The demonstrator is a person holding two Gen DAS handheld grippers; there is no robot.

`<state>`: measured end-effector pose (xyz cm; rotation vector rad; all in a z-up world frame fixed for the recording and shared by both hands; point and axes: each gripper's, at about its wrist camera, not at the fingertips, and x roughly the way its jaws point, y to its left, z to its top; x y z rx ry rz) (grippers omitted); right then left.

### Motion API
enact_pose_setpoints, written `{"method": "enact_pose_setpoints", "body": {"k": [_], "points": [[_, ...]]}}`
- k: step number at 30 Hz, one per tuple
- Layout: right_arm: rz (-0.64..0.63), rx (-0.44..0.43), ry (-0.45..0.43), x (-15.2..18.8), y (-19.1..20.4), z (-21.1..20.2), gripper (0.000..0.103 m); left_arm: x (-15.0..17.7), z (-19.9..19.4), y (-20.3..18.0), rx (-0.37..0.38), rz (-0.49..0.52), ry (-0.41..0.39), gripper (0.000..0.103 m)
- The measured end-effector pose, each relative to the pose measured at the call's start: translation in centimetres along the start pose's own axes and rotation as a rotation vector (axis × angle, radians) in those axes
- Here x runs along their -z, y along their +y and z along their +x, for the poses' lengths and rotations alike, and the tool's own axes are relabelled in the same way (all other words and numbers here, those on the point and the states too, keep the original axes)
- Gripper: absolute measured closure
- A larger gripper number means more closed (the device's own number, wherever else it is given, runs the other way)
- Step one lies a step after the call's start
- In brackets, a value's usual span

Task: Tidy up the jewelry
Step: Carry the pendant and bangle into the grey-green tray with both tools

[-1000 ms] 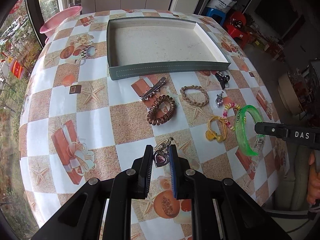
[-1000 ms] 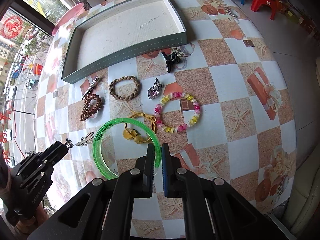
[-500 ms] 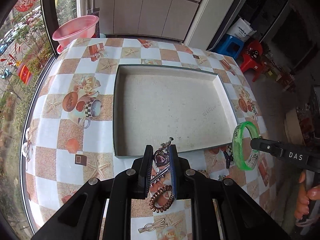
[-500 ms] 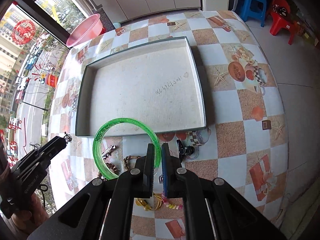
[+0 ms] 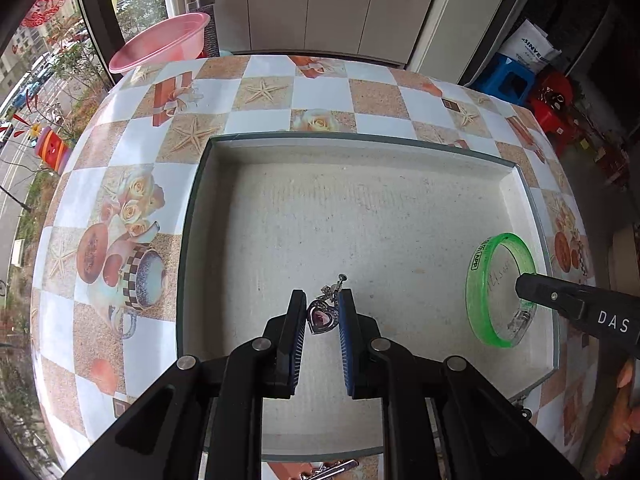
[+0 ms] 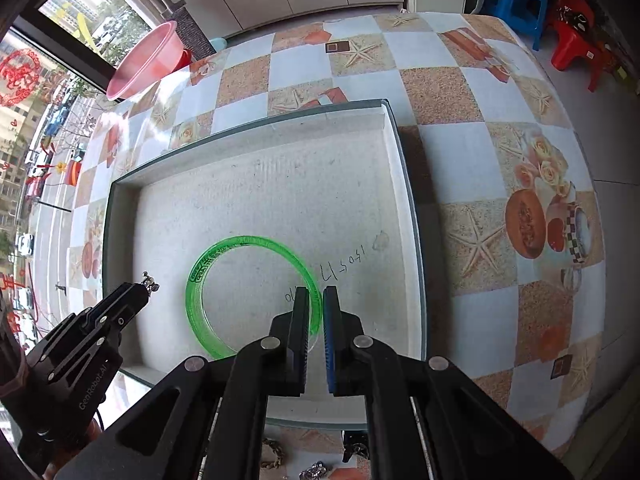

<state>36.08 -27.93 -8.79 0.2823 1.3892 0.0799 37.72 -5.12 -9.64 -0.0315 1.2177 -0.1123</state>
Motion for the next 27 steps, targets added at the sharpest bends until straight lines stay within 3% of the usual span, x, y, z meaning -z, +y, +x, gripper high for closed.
{"method": "enact_pose_setpoints", "body": {"k": [8,15,16,18,19,27], "points": [[-0.006,0.036,0.019,-1.3,-0.3,2.9,0.096,-0.5,2.1,-0.8,-0.079,0.041,-0.024,0.074],[-0.026,0.031,0.008,-1.2,-0.2,3.1,0.093,-0.2,2.2,-1.9,-0.137,0.11,-0.035,0.074],[-0.029,0.027,0.009,-1.2,-0.3,3.0,0.09,-0.2,2.1,-1.8,-0.134,0.104,-0.032,0.074],[-0.03,0.01,0.011,-1.2,-0.2,2.9,0.074,-0.3,2.0,-1.5,-0.123,0.087,-0.015,0.074],[-0.027,0.001,0.007,-1.2,-0.3,2.7,0.06,-0.3,1.9,-1.4,-0.116,0.078,-0.008,0.074],[0.002,-0.085,-0.061,-0.9,-0.3,-0.3,0.05,0.2,-0.7,-1.2,-0.096,0.063,-0.058,0.074]]}}
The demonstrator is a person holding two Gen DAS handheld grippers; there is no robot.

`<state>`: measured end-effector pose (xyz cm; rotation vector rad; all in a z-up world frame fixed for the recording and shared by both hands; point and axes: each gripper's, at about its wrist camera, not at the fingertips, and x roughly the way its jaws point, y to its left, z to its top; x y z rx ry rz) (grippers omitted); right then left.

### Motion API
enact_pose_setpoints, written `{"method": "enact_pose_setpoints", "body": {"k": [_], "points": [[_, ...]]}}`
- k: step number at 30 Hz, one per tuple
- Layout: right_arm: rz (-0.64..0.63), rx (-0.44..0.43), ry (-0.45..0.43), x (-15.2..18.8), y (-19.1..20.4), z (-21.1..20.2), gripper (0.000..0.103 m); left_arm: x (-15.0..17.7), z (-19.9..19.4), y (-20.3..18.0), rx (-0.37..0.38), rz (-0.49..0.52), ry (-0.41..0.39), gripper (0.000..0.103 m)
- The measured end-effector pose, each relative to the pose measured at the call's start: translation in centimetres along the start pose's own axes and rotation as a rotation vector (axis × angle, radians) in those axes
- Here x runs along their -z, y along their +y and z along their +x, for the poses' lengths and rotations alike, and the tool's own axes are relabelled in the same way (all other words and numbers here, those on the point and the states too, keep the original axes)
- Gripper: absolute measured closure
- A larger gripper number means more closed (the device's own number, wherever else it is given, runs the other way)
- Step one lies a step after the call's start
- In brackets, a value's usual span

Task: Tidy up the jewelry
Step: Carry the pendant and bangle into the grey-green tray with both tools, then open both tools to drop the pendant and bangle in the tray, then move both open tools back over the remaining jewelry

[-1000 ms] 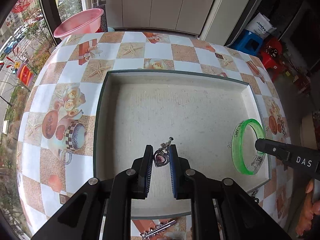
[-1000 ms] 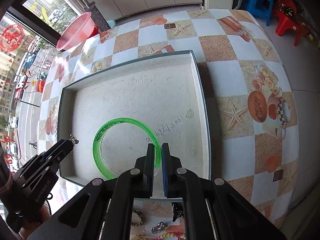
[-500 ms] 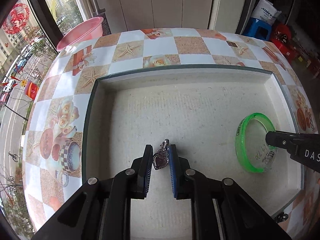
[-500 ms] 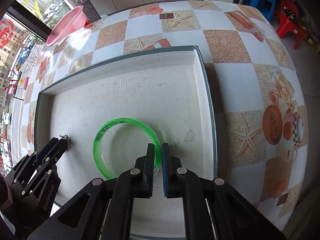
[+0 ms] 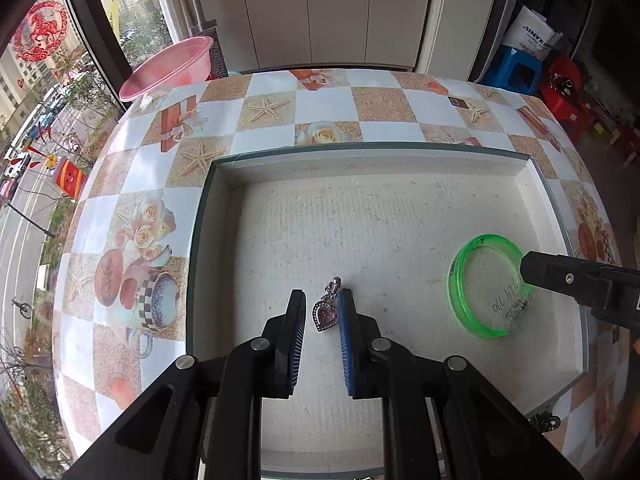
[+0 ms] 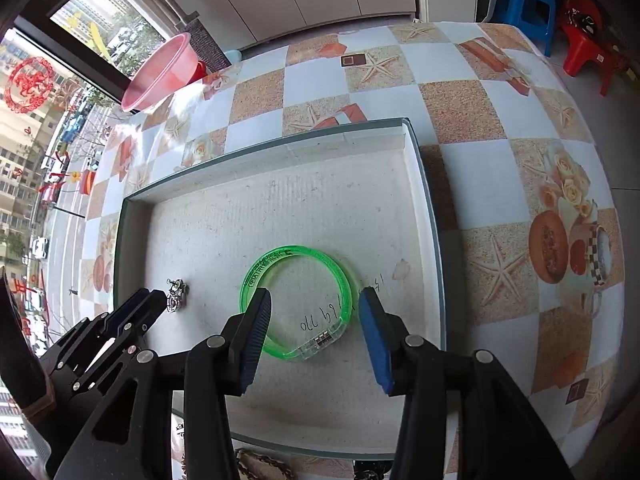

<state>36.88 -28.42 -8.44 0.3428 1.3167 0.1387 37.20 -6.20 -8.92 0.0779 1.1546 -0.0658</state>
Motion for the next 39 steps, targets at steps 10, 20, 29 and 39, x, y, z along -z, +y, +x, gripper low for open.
{"method": "enact_pose_setpoints", "body": {"k": [10,20,29,39], "points": [[0.031,-0.05,-0.052,3.4,0.3,-3.7,0.041,3.1,-3.9,0.8,0.052,-0.037,-0.015,0.068],[0.045,-0.05,-0.065,8.6,0.4,-6.4,0.025,8.3,-6.3,1.9,0.035,-0.06,-0.015,0.0],[0.091,-0.036,-0.04,14.0,-0.8,-7.2,0.018,13.8,-6.7,2.6,0.057,-0.041,0.053,0.0],[0.136,-0.009,-0.032,18.5,-2.3,-6.7,0.0,18.1,-6.7,4.0,0.004,-0.043,0.103,0.0]]}}
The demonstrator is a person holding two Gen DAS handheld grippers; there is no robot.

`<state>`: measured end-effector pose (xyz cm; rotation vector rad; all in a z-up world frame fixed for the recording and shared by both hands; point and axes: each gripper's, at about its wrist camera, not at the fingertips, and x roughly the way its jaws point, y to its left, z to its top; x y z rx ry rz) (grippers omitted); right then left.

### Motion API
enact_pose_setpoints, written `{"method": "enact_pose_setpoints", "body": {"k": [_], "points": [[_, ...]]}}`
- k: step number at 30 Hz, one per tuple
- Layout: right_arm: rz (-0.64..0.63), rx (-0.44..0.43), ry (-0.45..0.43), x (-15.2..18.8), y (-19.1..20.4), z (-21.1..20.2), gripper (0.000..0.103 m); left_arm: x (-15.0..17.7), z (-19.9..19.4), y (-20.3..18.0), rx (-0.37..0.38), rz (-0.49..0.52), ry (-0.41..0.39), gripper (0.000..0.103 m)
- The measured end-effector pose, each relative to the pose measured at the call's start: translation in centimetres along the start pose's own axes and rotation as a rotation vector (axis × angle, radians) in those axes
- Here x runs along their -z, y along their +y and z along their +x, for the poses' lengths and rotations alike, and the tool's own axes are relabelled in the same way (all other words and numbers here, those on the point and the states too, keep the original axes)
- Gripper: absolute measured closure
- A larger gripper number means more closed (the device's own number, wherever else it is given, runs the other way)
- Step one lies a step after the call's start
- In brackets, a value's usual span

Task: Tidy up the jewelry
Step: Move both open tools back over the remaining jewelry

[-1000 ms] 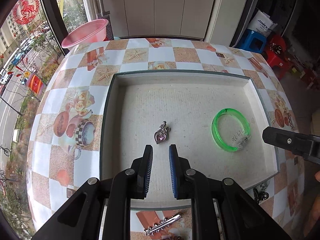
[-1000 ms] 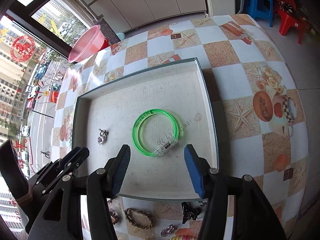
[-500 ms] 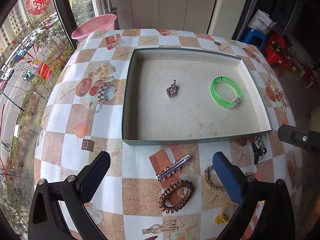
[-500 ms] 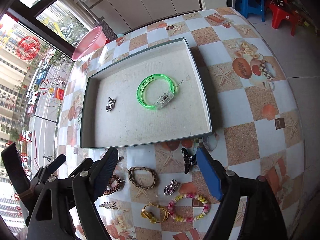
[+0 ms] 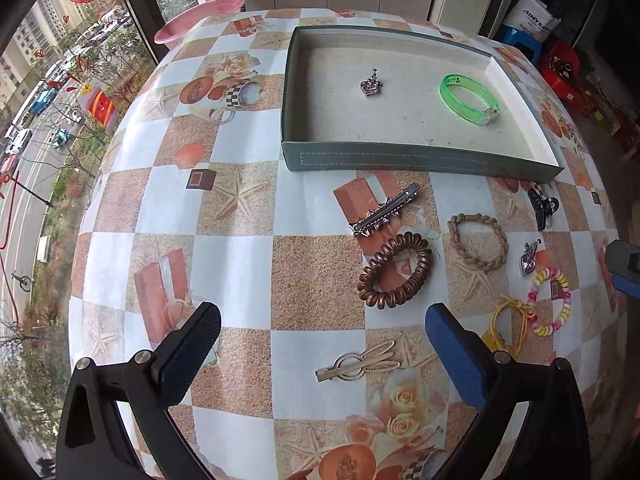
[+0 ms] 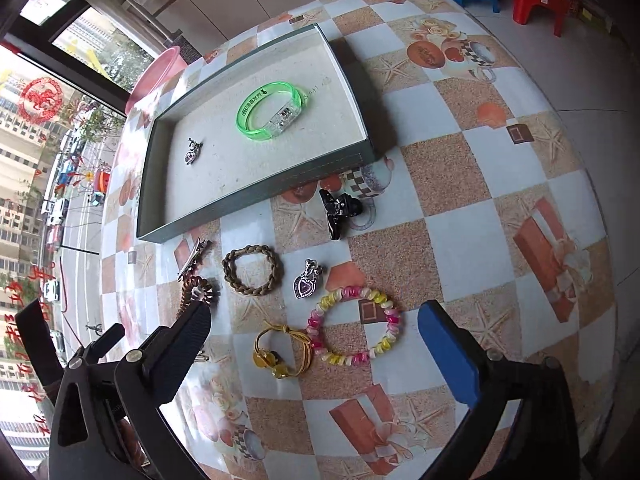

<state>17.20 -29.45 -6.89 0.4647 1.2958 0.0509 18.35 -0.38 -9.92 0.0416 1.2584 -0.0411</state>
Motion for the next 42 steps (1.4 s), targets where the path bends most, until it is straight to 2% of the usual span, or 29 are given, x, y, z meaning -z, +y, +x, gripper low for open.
{"method": "enact_pose_setpoints", "body": {"k": [9,17,21,25,31,33,38,42], "points": [[0.024,0.074,0.132,3.2,-1.7,2.2,0.0,2.2,0.9,1.8,0.028,-0.018,0.065,0.0],[0.059,0.134,0.189,5.0,-3.3,3.8,0.0,3.6,1.6,0.9,0.002,0.088,0.074,0.0],[0.064,0.157,0.203,5.5,-3.8,4.3,0.0,3.7,1.6,-0.1,0.011,0.168,0.052,0.0],[0.067,0.165,0.2,5.7,-4.5,4.3,0.0,3.4,1.2,-1.6,0.01,0.307,0.007,0.0],[0.084,0.18,0.184,4.7,-4.9,4.6,0.0,3.3,1.0,-3.2,0.031,0.449,-0.027,0.0],[0.086,0.193,0.181,4.3,-5.0,4.8,0.0,3.6,1.6,-3.1,0.029,0.473,-0.008,0.004],[0.089,0.233,0.186,3.4,-5.1,5.6,0.0,3.5,2.4,-2.5,0.052,0.474,0.0,0.004],[0.084,0.248,0.201,2.9,-5.3,6.4,0.004,3.2,2.7,-2.2,0.087,0.459,0.017,0.012]]}}
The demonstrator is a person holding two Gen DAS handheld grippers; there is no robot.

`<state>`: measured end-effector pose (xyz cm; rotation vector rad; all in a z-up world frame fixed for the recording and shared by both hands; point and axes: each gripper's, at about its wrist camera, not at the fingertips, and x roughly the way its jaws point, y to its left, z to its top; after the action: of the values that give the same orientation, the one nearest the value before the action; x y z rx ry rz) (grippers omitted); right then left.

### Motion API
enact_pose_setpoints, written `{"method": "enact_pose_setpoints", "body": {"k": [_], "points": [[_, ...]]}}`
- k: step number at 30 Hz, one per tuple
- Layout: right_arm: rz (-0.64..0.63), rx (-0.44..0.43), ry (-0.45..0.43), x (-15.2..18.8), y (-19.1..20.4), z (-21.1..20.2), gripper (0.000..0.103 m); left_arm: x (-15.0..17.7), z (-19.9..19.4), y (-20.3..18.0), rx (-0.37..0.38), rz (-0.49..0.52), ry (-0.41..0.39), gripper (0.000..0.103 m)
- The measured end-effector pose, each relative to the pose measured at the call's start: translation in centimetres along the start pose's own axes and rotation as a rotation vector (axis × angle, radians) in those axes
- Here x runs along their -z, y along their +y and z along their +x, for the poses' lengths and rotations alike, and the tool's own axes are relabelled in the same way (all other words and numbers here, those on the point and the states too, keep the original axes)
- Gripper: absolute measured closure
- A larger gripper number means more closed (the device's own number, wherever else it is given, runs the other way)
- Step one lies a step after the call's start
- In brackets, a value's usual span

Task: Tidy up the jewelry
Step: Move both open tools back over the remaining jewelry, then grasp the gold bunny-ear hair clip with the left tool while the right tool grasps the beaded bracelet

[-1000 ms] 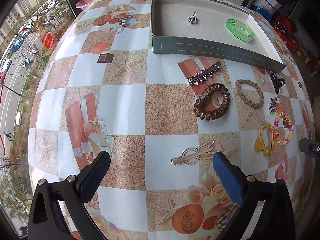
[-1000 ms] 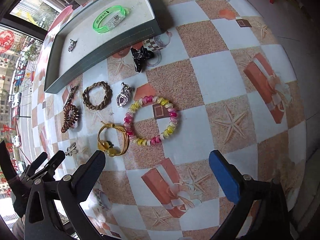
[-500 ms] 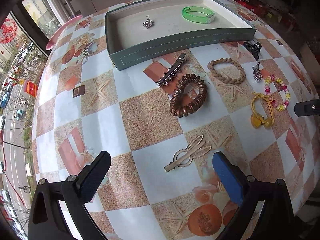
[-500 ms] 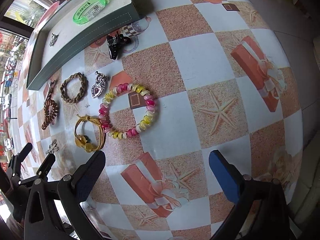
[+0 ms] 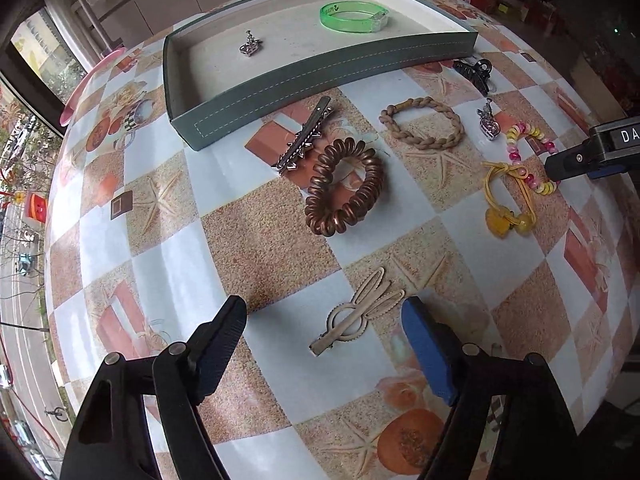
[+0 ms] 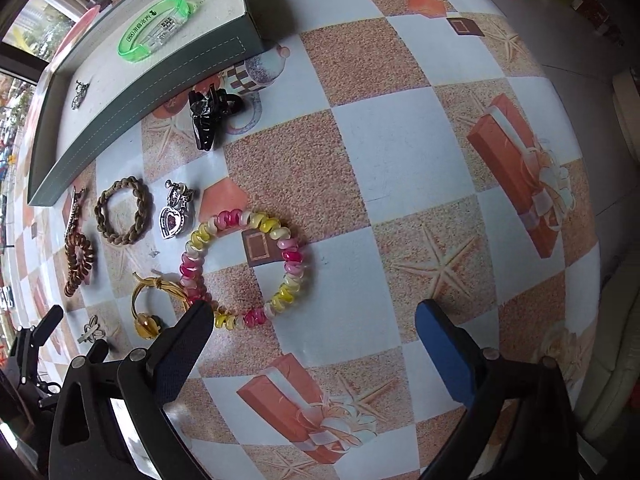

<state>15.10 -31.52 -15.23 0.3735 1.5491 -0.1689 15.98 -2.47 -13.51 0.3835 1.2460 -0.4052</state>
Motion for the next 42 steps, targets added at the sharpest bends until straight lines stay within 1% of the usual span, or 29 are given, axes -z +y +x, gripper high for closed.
{"method": "enact_pose_setpoints", "body": {"k": [1,2,3,4,5,6,7,8,9,11,12,14,15,16,17,18,19,20,25,31,34,38,42], "points": [[-0.004,0.006,0.007,-0.4,0.0,0.2,0.005,0.0,0.0,-0.1,0.003,-0.001,0.001,0.012],[-0.01,0.022,0.009,-0.6,0.9,0.6,0.006,0.0,0.1,-0.1,0.007,-0.001,0.002,0.013],[-0.019,0.035,0.006,-0.6,1.1,0.7,0.007,0.0,0.0,-0.2,0.016,-0.001,0.001,0.015],[-0.026,0.039,-0.003,-0.5,1.7,0.8,0.01,0.2,0.0,-0.5,0.029,-0.003,-0.001,0.021],[-0.031,0.042,-0.008,-0.4,2.2,0.8,0.013,0.2,-0.1,-0.7,0.038,-0.003,0.0,0.024],[-0.035,0.046,-0.012,-0.4,2.5,0.8,0.015,0.1,-0.2,-0.8,0.043,-0.001,0.002,0.025],[-0.041,0.05,-0.016,-0.5,2.8,0.7,0.019,0.2,-0.2,-1.1,0.05,0.002,0.003,0.027],[-0.048,0.057,-0.02,-0.3,3.4,0.4,0.023,0.2,-0.3,-1.2,0.058,0.002,0.002,0.032],[-0.057,0.066,-0.022,-0.3,3.7,0.4,0.026,0.3,-0.4,-1.5,0.06,0.003,0.002,0.034],[-0.087,0.102,-0.029,-0.1,4.8,0.4,0.036,0.3,-0.5,-1.9,0.07,0.003,0.004,0.043],[-0.099,0.106,-0.033,-0.1,5.1,0.3,0.038,0.3,-0.6,-1.9,0.073,-0.001,0.006,0.045],[-0.112,0.111,-0.037,0.1,6.3,0.6,0.044,0.4,-0.8,-2.3,0.074,-0.007,0.003,0.065],[-0.117,0.112,-0.038,0.2,6.5,0.5,0.047,0.3,-0.9,-2.3,0.076,-0.015,0.005,0.069],[-0.123,0.112,-0.041,0.3,6.8,0.3,0.056,0.5,-0.9,-2.1,0.085,-0.03,0.007,0.071],[-0.131,0.113,-0.047,0.3,7.1,0.2,0.072,0.5,-1.0,-1.9,0.098,-0.051,0.008,0.071],[-0.141,0.115,-0.051,0.3,7.4,0.1,0.082,0.5,-1.0,-1.6,0.11,-0.075,0.008,0.071],[-0.149,0.119,-0.053,0.5,7.8,-0.1,0.089,0.5,-1.0,-1.3,0.12,-0.097,0.01,0.071],[-0.152,0.118,-0.055,0.6,8.1,-0.1,0.093,0.6,-1.0,-1.0,0.13,-0.121,0.013,0.071],[-0.132,0.093,-0.067,1.4,7.9,-1.1,0.093,1.1,-1.3,-0.1,0.166,-0.208,0.016,0.071],[-0.103,0.039,-0.09,2.1,7.3,-2.5,0.093,1.5,-2.7,0.7,0.187,-0.257,0.0,0.071],[-0.089,0.009,-0.101,2.2,7.0,-3.4,0.093,1.3,-3.6,0.9,0.192,-0.268,-0.018,0.071],[-0.077,-0.02,-0.107,2.1,6.8,-4.7,0.093,0.4,-4.6,0.7,0.195,-0.258,-0.043,0.071],[-0.067,-0.049,-0.111,0.7,5.5,-6.0,0.093,-0.6,-5.5,0.8,0.192,-0.258,-0.067,0.071]]}}
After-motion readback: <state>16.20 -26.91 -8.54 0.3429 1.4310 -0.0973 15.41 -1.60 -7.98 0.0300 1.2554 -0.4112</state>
